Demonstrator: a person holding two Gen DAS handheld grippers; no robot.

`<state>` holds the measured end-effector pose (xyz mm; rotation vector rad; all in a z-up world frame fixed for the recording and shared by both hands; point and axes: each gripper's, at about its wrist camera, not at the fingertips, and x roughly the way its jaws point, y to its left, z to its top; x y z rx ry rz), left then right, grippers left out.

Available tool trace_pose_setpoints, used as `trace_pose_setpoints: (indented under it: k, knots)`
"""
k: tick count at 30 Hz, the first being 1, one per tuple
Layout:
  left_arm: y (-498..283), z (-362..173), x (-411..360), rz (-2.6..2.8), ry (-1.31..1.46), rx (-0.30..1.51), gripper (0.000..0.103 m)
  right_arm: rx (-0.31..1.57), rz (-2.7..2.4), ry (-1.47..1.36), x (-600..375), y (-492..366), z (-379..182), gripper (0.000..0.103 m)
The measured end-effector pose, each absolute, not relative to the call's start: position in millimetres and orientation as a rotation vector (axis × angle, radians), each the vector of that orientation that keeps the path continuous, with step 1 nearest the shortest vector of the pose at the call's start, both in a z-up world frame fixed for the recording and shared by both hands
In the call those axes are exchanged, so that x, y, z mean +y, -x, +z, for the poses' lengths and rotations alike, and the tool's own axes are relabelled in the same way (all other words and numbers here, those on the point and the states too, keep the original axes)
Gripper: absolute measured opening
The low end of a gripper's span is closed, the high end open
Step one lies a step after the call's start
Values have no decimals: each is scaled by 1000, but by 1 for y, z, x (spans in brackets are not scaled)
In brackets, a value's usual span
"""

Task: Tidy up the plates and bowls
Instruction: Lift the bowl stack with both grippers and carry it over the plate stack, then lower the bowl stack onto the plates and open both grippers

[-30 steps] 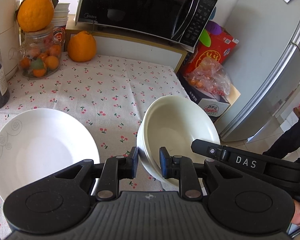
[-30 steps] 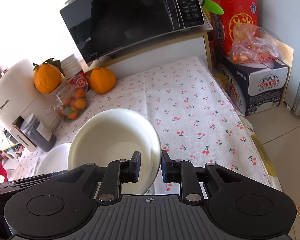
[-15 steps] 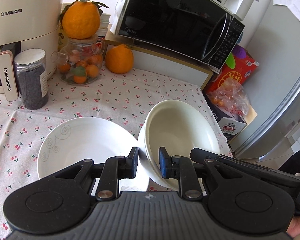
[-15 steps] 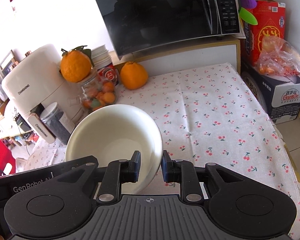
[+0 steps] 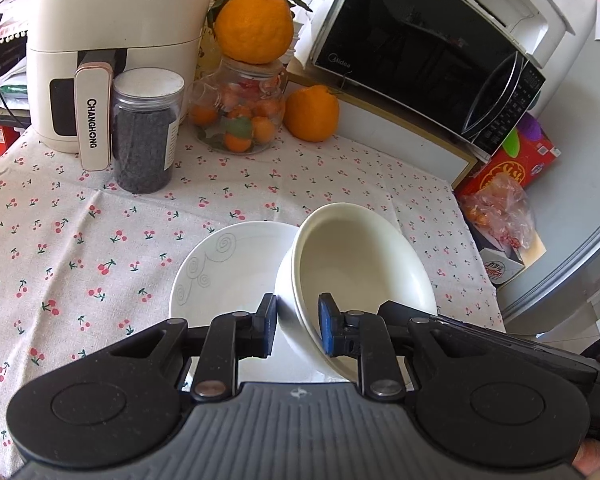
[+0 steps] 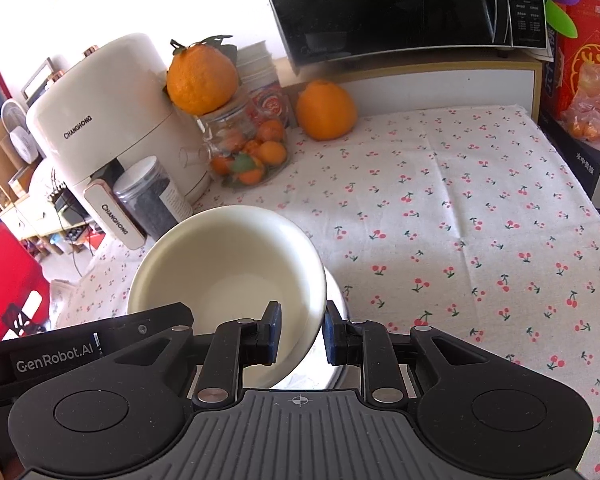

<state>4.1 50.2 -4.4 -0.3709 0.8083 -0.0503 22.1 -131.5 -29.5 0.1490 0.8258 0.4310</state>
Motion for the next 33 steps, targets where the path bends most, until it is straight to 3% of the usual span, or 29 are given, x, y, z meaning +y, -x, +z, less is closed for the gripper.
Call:
trace_pose_setpoints:
  k: [33]
  knots:
    - [-17,-32,66,35,402,890,21,878,411,-108,-103,-34,-51,24]
